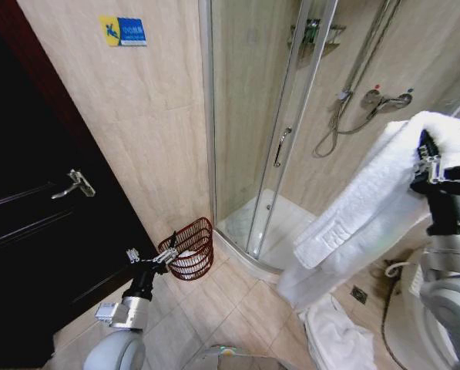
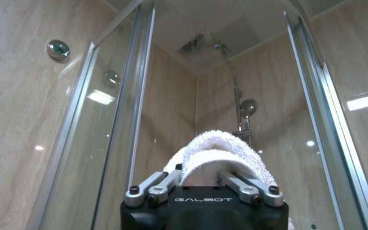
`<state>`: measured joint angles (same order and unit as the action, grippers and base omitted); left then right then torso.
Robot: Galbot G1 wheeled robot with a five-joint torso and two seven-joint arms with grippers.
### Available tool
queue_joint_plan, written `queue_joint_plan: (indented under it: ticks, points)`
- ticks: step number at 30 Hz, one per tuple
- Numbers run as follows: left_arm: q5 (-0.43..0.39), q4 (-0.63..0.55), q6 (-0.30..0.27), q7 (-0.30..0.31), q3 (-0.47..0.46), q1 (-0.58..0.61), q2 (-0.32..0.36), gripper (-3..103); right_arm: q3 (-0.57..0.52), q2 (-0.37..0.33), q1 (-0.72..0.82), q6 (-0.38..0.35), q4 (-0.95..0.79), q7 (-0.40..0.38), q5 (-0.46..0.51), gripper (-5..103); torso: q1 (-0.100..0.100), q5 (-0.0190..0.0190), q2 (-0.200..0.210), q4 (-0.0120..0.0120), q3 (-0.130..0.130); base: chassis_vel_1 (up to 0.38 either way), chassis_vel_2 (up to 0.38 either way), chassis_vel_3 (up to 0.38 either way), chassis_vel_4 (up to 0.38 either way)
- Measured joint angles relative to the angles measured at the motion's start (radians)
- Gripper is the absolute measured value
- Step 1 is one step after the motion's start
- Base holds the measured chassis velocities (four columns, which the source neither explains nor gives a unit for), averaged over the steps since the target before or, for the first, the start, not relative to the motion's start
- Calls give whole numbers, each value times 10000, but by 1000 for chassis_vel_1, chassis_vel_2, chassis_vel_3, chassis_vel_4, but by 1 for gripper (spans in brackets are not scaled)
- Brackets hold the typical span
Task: Discard the used towel into the hamper.
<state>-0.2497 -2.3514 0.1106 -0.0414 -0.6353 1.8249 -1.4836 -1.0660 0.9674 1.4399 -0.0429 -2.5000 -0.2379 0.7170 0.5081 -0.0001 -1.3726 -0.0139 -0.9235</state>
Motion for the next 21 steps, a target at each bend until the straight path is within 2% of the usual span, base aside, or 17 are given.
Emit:
queue_joint_plan:
  ticks: [10,21]
  points:
    - [0,0,0,0,1,-1,0,100,456,-78,25,55,2,358,-101,13,11,3,3,1,-4,2,10,9,2]
    - [0,0,0,0,0,-1,0,100,935,-555,-417,-79,0,398,25,13,8,2,2,0,-3,47,38,38,46]
